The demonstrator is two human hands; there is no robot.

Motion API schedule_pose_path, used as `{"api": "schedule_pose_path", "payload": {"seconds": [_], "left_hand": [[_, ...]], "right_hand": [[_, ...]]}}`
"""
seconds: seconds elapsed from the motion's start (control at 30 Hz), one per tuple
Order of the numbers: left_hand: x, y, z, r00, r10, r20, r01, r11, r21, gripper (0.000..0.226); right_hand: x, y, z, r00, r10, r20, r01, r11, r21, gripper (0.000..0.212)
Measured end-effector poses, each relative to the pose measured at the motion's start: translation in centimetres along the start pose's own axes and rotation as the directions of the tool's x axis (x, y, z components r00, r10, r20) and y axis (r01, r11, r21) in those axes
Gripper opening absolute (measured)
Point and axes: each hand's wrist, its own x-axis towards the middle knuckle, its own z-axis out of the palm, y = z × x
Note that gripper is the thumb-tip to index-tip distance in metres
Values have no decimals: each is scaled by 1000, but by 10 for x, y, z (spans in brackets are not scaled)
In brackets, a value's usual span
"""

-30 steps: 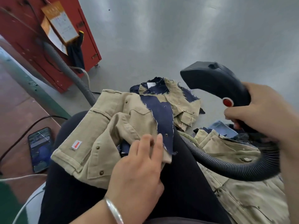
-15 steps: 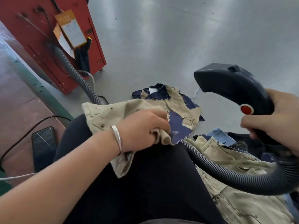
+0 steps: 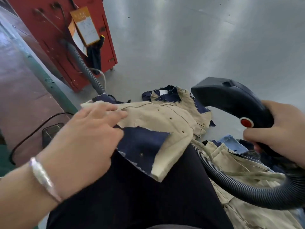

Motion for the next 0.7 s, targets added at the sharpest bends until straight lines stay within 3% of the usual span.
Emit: {"api": "schedule_pose_path", "payload": {"seconds": [0.07, 0.13, 0.2, 0.3, 0.43, 0.5, 0.6, 0.7], "left_hand": [[-1, 53, 12, 996, -66, -54, 58, 988, -140, 37], [13, 92, 27, 978, -163, 131, 192, 948, -254, 66], [40, 98, 47, 920, -313, 238, 357, 919, -170, 90], [88, 68, 61, 906, -381, 186, 419, 873, -250, 58], [145, 14, 66, 863, -421, 281, 486, 845, -226, 37], [168, -22, 72, 801, -480, 358, 554, 820, -141, 31], [199, -74, 86, 623, -406, 668, 659, 733, -169, 22], [222, -115, 107, 533, -336, 777, 710, 676, -195, 18]], "right_hand": [[1, -2, 0, 1000, -7, 14, 7, 1000, -5, 48], [0, -4, 0, 1000, -1, 18, 1, 1000, 7, 50], [1, -2, 0, 1000, 16, 25, -17, 999, 32, 51], [0, 2, -3, 999, 23, 43, -24, 999, 35, 48], [8, -1, -8, 999, 25, 31, -25, 1000, 3, 51], [22, -6, -7, 1000, 21, 23, -21, 1000, 9, 51], [53, -22, -2, 998, -45, 34, 46, 999, -22, 48], [95, -42, 14, 992, -76, 99, 83, 995, -64, 24]]}}
